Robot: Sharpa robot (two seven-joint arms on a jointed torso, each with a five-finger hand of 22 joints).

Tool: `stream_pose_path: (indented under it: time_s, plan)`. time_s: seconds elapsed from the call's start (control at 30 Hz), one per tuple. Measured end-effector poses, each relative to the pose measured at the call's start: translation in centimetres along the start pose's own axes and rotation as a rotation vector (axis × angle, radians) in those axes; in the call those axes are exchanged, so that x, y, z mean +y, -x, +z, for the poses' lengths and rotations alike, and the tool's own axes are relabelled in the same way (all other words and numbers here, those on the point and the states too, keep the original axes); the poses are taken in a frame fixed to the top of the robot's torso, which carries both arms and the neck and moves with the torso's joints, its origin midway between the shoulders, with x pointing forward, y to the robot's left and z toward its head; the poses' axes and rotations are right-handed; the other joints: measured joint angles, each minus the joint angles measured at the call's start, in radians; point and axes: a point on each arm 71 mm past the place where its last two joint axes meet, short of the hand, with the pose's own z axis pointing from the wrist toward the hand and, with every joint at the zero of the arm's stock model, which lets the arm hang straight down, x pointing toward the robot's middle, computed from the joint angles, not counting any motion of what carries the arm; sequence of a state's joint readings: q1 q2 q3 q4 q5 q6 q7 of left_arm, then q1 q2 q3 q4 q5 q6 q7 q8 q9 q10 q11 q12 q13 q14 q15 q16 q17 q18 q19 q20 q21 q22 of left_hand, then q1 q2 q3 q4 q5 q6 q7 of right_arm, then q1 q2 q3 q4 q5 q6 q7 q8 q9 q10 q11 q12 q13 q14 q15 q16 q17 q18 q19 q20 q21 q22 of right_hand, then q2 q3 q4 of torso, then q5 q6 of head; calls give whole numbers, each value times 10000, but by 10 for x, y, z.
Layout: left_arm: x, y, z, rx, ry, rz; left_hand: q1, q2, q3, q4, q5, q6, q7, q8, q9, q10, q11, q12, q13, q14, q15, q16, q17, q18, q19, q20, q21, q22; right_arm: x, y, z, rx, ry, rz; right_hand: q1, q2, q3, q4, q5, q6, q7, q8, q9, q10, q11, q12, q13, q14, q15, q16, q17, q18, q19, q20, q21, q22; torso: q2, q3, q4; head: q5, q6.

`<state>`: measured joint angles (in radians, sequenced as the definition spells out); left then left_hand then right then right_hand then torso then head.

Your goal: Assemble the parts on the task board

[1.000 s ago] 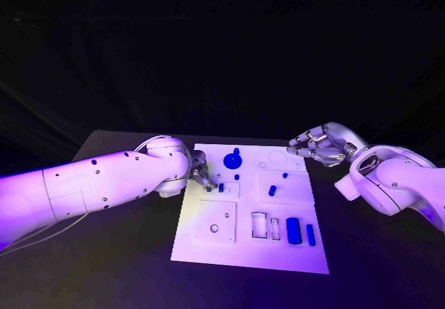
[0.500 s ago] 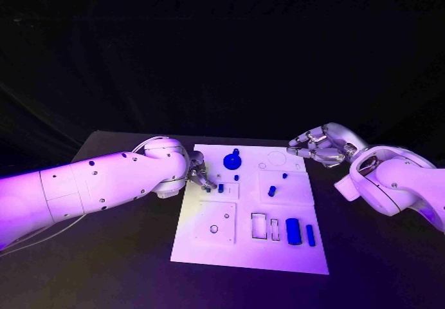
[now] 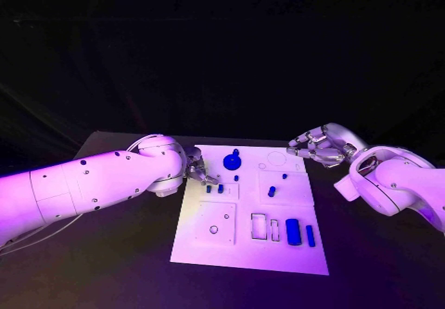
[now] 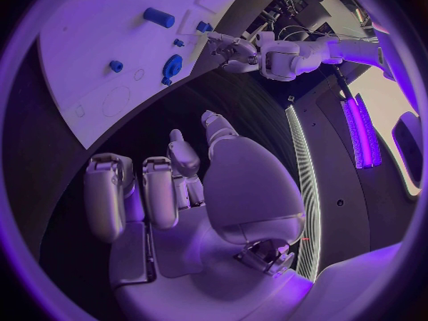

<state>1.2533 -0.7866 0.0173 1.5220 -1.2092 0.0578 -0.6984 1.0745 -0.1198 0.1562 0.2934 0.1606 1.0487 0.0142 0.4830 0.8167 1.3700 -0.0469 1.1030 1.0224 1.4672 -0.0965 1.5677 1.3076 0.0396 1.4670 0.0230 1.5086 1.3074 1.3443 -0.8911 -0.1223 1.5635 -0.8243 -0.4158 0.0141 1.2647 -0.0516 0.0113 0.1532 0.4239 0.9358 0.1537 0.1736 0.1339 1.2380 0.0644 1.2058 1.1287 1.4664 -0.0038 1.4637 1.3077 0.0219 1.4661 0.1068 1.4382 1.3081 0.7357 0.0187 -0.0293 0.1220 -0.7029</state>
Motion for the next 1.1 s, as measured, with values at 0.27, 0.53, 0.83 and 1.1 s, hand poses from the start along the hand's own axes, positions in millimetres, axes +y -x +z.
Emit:
stream_pose_path:
  time_s: [0.27, 0.53, 0.83, 1.1]
  plan:
    - [6, 7, -3, -719, -80, -971, 801, 355, -203, -20, 0, -926, 442, -573, -260, -1766, 356, -2354, -2358, -9, 269, -188, -1, 315, -1049, 107, -1307, -327, -1, 0, 0, -11, -12, -4, 0, 0, 0, 0, 0, 0, 0, 0, 1, 0, 0, -40, -17, 0, 0, -56, -1, 0, 0, 0, -45, -1, 2, 3, -3, -35, 16]
    - [-13, 7, -4, -1676, -2162, -1725, 4019, -218, 1535, -460, 40, -1712, 1147, -1868, -1978, -4081, 1181, -5108, -4633, -2457, 948, -7129, -3294, 1317, -4878, 696, -6278, -5610, -1, 1, 0, -23, -10, -8, 0, 0, 0, 0, 55, -2, -1, 77, -11, -524, 17, -602, -605, 0, 0, -443, -2, 161, -222, -71, -613, -1, 5, 7, 2, -134, 70]
    - [-46, 1, -5, -3090, -5072, -876, 4476, -951, 2149, -569, 40, -1416, 1144, -2611, -3419, -4031, 1182, -6504, -6255, -1848, 999, -7349, -3846, 1317, -4250, 736, -6490, -5758, 0, 0, 0, -9, 42, -2, 67, 66, -58, -1, 55, -40, -85, 78, -22, -1047, -12, -1338, -1429, 0, 0, -773, -50, 312, -432, -107, -1085, -2, 27, -3, -25, -229, 129]
    - [-61, -14, 3, -3533, -5858, 627, 4343, -1083, 2175, -543, 40, -936, 1019, -3054, -4278, -4016, 1345, -7495, -7313, -963, 1084, -5672, -2972, 1070, -2661, 816, -4436, -3501, 1, -1, 0, 5, 85, 4, 67, 66, -58, -1, 55, -55, -93, 78, -31, -1051, -15, -1394, -1528, 0, 0, -773, -66, 312, -431, -107, -1085, -3, 34, -10, -31, -297, 145]
